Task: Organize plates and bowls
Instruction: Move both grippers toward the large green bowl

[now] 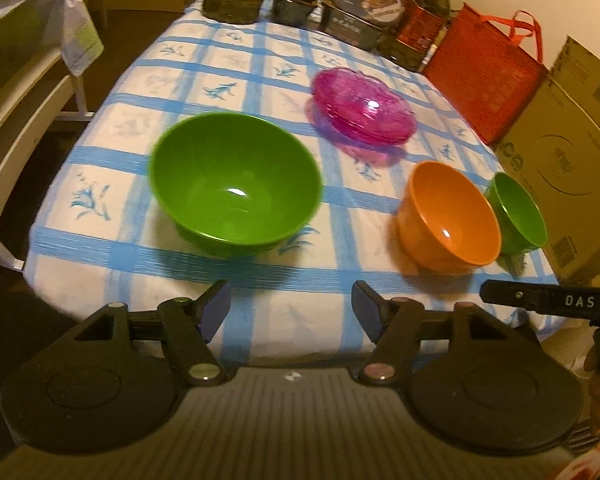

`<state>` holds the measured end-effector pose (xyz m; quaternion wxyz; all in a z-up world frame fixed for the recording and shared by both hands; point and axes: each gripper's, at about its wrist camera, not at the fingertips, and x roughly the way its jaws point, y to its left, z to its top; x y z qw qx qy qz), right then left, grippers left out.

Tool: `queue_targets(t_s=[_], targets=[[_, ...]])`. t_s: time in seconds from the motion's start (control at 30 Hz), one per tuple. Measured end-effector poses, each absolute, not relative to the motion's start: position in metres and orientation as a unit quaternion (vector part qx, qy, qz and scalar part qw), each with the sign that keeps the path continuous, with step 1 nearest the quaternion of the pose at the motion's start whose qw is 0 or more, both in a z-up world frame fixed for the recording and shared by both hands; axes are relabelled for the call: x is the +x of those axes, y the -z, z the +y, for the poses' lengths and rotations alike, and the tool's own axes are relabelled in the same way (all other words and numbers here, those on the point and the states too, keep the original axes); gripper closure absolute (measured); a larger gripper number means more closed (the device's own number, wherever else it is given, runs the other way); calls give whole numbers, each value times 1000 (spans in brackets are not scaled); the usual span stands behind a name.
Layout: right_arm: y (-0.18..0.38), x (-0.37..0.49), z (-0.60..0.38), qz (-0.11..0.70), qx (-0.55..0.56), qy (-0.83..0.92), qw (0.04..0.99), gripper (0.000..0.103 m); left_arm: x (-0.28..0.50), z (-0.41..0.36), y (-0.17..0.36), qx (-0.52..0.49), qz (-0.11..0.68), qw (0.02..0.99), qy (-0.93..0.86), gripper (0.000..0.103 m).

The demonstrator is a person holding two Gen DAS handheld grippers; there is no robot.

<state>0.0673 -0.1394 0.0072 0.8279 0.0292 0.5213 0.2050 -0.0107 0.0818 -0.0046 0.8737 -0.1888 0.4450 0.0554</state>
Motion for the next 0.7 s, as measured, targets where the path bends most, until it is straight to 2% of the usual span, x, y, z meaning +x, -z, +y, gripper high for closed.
queue_targets(t_s=[0.6,0.7], targets=[[3,68,-92,515,38,-251,819,40,-26,136,12,-213,435,867,-118,33],[4,70,-80,514,32,-262,816,40,-23,144,11,-217,430,868,-121,29]])
